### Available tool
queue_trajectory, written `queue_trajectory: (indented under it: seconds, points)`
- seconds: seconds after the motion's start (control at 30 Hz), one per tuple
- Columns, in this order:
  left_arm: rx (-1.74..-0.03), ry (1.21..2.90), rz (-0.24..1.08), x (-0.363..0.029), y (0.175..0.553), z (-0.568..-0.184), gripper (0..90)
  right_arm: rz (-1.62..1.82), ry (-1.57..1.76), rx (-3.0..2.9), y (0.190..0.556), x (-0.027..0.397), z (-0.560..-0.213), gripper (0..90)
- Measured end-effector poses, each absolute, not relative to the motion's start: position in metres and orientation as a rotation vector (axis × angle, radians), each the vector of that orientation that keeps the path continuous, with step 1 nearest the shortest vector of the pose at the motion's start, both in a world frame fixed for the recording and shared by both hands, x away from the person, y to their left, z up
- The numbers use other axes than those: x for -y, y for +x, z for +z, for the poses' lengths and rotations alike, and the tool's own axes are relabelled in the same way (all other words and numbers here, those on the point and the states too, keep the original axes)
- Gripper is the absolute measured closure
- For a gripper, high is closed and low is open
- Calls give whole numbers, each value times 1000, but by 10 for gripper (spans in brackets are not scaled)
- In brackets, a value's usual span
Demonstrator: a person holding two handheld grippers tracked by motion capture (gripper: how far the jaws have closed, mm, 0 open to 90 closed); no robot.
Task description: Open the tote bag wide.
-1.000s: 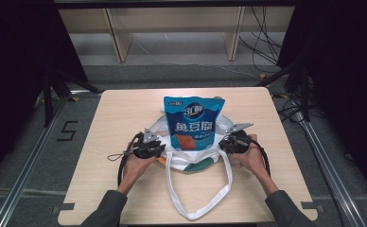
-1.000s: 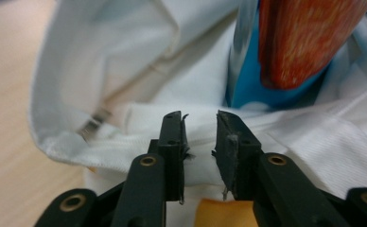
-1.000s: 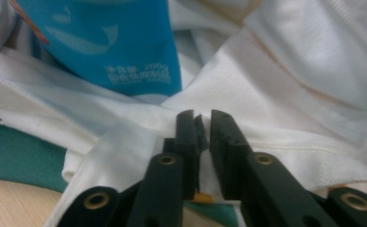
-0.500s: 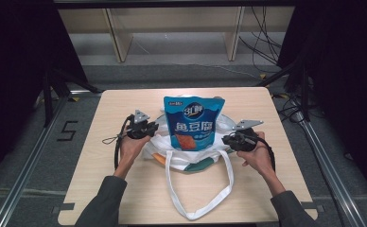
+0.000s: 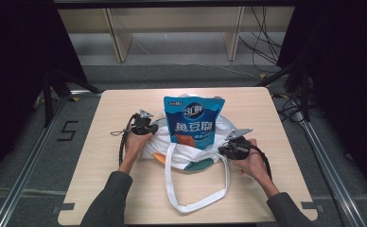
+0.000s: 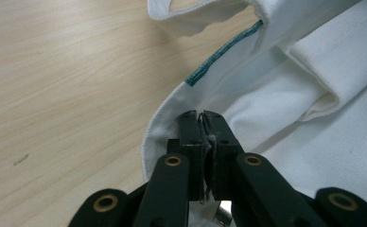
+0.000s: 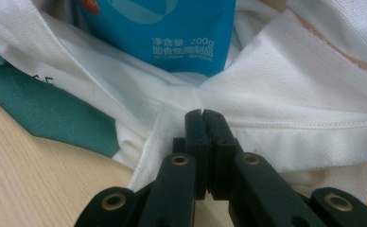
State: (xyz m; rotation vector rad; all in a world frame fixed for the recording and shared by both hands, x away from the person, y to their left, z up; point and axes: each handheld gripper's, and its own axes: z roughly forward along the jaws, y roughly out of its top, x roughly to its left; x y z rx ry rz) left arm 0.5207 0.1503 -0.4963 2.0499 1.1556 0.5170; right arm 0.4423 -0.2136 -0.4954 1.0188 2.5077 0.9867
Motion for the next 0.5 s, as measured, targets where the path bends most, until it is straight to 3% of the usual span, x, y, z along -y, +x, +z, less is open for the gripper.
queue_trajectory:
  seconds: [0.5]
  points:
    - [-1043, 1907, 499, -149, 465, -435, 518, 1135, 1001, -2418, 434, 219, -459, 821]
